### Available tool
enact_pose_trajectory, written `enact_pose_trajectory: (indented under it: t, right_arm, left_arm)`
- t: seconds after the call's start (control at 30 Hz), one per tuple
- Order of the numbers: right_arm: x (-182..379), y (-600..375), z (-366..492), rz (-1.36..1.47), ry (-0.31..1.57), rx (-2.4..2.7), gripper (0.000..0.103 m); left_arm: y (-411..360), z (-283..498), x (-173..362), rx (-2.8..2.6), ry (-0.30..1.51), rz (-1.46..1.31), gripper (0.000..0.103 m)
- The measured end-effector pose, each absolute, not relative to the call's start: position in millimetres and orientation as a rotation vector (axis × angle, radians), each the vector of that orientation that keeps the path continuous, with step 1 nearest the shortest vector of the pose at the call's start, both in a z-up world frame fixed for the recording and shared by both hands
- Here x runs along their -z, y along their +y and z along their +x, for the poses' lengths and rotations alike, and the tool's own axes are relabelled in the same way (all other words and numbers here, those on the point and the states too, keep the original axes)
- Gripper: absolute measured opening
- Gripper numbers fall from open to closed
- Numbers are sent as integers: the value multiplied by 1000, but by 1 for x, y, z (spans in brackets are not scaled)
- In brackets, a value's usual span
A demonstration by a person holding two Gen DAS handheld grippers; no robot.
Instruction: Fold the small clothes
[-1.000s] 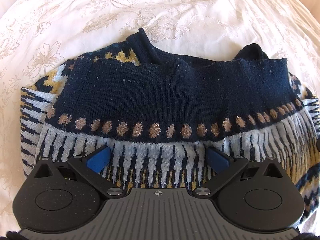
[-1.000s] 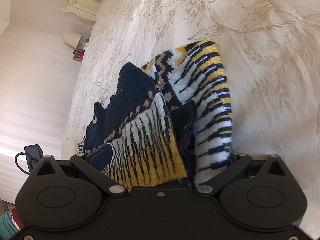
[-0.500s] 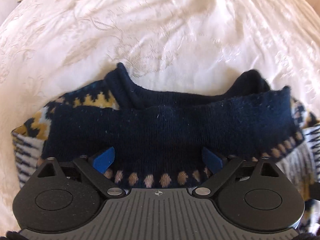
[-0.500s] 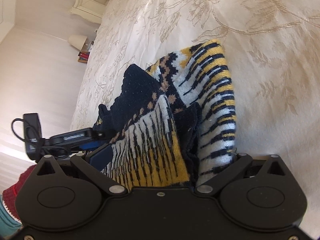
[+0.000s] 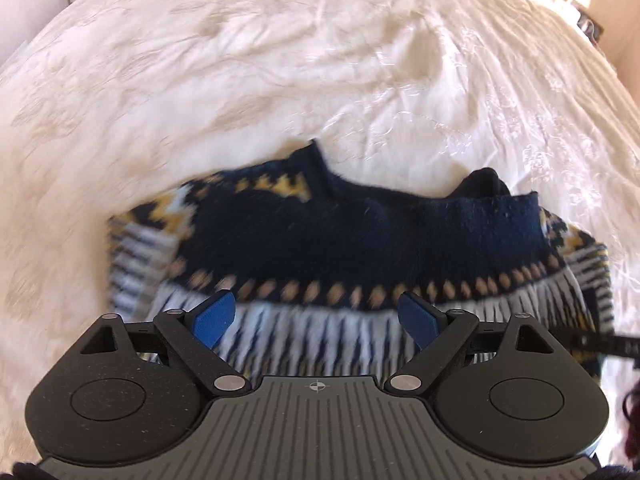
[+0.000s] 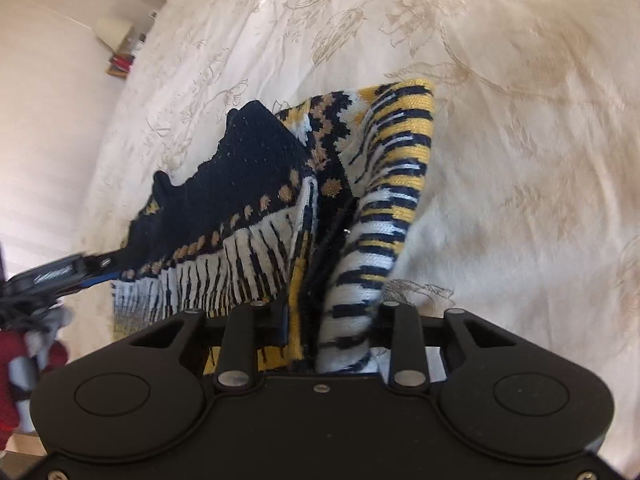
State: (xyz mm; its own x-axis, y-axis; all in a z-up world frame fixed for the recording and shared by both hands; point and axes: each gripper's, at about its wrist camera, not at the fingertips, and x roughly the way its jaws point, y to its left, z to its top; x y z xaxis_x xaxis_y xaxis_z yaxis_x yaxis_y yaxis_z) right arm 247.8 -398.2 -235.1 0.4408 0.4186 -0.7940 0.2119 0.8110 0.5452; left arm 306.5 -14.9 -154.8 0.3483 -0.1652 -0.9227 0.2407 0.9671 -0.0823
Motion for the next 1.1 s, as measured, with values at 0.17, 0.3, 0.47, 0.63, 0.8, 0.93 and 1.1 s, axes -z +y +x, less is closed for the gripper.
enact_pose_trajectory:
  t: [0.17,0.3,0.47,0.63,0.8,0.93,1.1]
  right_arm:
    - [200,-374,251,561,1126,-109,36]
    - [165,-349,259,496,1125,-136,35]
    - [127,-302,278,402,1134,-183,34]
    - [114,-239,293,327,1134,-239,34]
    - [124,-175,309,276,1171,-292,34]
    - [143,-132,319,235,1215,-291,34]
    - [166,-98,324,148,1256,-243,36]
  left_arm:
    - [38,272,141,204,1199,16,89]
    - [85,252,139,155,1227,-59,89]
    - [129,236,139,137,1232,-112,89]
    - [162,230,137,145,1229,-145,89]
    - [190,227,136,148,1226,-151,89]
    - [209,225,136,143,1226,-155,89]
    - [228,225,139,136,1238,-156,89]
